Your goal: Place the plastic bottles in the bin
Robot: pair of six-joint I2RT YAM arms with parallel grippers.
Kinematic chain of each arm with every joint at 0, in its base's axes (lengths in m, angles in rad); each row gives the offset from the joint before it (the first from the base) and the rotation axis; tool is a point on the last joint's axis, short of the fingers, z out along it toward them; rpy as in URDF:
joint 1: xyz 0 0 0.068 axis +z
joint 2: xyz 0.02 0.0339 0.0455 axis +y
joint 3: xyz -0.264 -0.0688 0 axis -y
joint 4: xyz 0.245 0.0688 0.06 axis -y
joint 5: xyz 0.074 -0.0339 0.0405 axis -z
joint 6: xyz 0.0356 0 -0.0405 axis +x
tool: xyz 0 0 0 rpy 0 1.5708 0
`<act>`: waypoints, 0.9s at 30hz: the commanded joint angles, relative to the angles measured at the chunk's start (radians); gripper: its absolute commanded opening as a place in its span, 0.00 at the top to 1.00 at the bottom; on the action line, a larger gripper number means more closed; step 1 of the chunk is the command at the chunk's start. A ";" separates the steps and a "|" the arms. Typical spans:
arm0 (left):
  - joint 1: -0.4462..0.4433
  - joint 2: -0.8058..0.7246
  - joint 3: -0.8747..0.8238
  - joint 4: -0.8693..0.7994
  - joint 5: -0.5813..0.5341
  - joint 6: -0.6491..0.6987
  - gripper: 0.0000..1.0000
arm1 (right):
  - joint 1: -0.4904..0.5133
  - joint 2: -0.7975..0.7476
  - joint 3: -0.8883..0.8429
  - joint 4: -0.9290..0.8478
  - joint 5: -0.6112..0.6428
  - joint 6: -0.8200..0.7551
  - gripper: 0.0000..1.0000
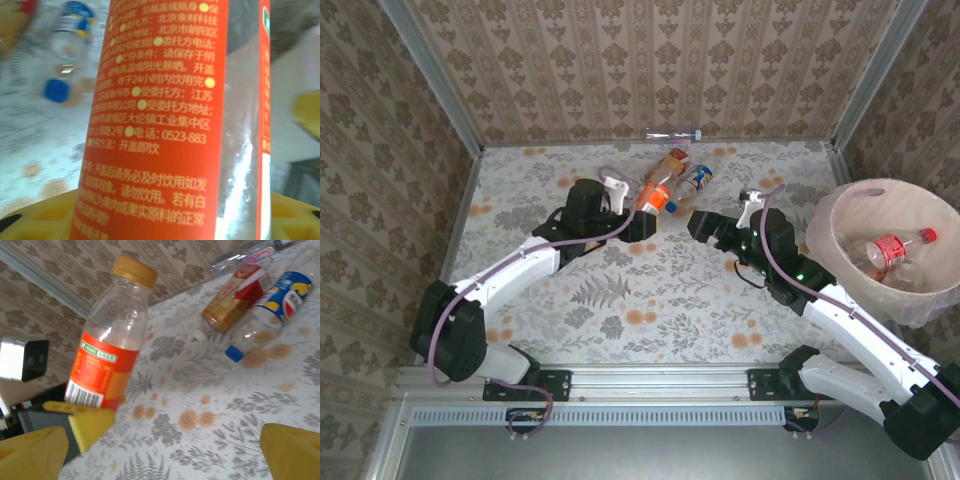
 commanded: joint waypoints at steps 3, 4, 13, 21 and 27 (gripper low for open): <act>-0.030 -0.017 0.040 0.151 0.249 -0.106 0.54 | 0.001 -0.006 -0.021 0.126 -0.077 0.075 0.00; -0.029 -0.014 0.054 0.146 0.265 -0.114 0.54 | 0.001 -0.003 -0.026 0.135 -0.088 0.080 0.00; -0.047 -0.060 0.057 0.059 0.270 0.025 0.54 | 0.001 0.003 -0.113 0.311 -0.175 0.114 0.00; -0.082 -0.094 0.060 0.052 0.281 0.039 0.54 | 0.001 0.025 -0.155 0.490 -0.192 0.170 0.00; -0.128 -0.075 0.058 0.047 0.283 0.043 0.54 | 0.001 0.055 -0.175 0.710 -0.244 0.193 0.00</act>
